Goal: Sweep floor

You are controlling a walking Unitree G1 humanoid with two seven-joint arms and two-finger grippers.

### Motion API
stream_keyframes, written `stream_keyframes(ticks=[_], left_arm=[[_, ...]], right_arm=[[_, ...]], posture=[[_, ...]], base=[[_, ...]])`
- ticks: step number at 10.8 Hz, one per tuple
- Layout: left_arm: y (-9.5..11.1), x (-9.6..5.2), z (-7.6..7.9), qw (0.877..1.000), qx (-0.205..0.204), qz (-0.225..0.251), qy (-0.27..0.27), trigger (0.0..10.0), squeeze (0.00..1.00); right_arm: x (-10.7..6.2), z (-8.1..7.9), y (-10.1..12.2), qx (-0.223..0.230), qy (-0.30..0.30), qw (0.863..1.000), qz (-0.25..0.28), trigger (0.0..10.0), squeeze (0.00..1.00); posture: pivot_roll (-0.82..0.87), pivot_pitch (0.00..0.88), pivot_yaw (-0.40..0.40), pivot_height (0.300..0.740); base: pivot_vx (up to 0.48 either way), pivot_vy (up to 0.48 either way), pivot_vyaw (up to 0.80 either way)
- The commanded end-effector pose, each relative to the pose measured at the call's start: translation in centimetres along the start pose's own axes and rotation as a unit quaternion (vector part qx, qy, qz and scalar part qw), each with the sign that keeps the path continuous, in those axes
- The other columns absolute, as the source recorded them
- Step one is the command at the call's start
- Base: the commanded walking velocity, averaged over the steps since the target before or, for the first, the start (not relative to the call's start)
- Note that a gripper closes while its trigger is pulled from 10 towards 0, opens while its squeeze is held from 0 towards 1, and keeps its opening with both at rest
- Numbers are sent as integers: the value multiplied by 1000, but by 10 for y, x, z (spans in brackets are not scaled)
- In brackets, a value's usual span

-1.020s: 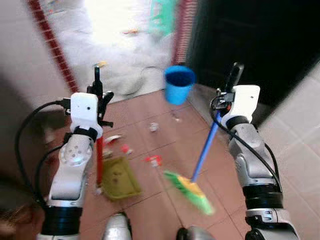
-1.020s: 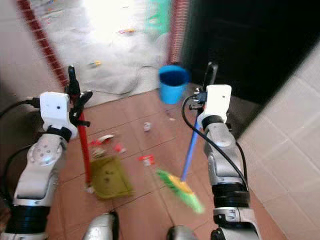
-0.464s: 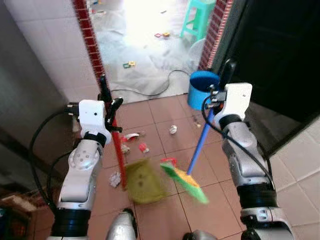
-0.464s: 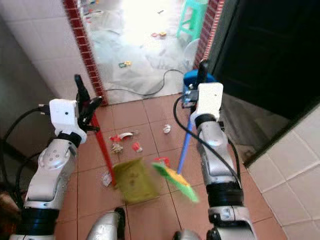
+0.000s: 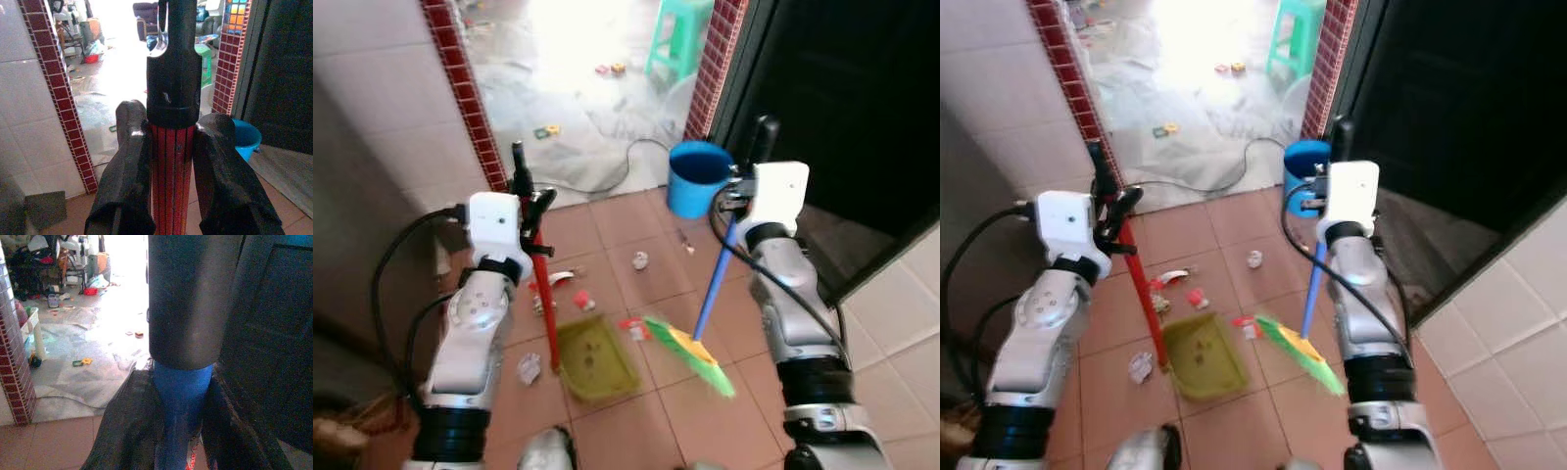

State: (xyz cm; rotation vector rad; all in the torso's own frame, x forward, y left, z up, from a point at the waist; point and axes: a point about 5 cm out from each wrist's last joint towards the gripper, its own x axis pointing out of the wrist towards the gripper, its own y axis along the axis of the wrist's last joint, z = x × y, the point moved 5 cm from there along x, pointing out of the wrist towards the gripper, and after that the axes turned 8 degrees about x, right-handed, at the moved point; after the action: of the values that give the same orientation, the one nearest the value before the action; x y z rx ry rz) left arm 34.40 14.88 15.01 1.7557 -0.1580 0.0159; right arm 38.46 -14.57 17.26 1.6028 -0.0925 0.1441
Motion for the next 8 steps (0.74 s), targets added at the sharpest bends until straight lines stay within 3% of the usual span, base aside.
stream_keyframes(ticks=[1, 5, 8], left_arm=[[23, 3, 6, 999, 4, 45, -9, 10000, 0], [25, 5, 6, 999, 3, 49, -5, 10000, 0], [32, 8, -3, 998, 6, 59, 16, 10000, 0]], right_arm=[[1, 9, 15, -11, -13, 999, 30, 10000, 0], [2, 8, 16, -19, -12, 999, 31, 10000, 0], [2, -3, 19, -3, 12, 999, 38, 10000, 0]], posture=[[-8, 78, 6, 740], [-11, 87, 10, 740], [-10, 92, 12, 740]], base=[[379, -289, 800], [375, -293, 800], [450, -84, 0]])
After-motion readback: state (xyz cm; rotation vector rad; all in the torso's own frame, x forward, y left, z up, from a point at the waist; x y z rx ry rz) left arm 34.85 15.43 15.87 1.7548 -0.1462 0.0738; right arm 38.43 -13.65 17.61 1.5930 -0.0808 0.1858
